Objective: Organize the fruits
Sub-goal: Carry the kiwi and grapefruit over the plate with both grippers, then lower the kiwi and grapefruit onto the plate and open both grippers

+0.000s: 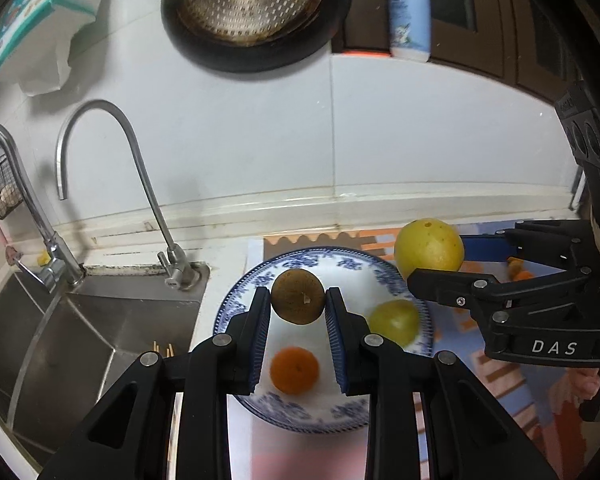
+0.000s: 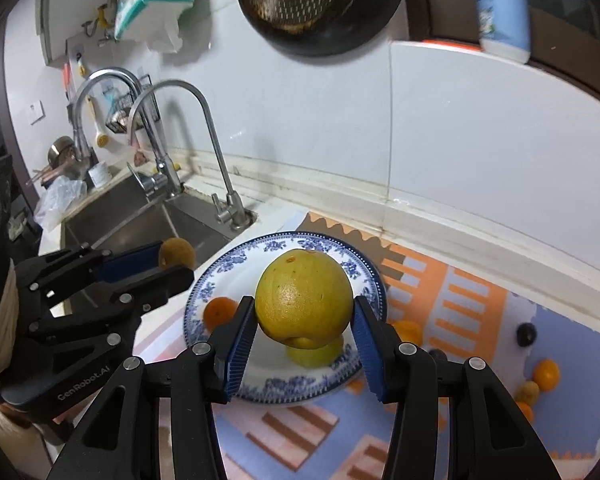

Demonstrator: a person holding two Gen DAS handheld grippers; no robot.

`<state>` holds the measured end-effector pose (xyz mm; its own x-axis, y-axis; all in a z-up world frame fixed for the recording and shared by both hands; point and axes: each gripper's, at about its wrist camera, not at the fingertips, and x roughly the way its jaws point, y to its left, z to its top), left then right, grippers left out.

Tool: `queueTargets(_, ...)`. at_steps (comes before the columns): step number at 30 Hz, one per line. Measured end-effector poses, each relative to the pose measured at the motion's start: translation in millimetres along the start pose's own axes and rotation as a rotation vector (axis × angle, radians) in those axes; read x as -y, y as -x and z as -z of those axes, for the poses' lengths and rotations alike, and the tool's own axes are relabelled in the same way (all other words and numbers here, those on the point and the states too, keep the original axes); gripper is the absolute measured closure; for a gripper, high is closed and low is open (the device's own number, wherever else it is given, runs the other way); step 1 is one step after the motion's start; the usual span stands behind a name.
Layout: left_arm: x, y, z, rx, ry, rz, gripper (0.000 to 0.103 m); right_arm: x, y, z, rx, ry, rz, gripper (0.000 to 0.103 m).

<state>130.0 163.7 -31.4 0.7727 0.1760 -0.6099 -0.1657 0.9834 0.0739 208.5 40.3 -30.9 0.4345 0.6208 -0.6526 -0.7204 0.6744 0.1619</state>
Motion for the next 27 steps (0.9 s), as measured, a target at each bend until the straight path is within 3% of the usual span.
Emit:
queueTargets(17, -26, -103, -9, -0.283, -0.003, 0.090, 0.075, 29, -108, -27, -0.242, -0.083, -0.052, 0.054)
queueTargets(27, -29, -132, 3, -0.367, -0.036, 0.085, 0.075, 33, -137, -22, -0.321, -0.084, -0.043, 0.054)
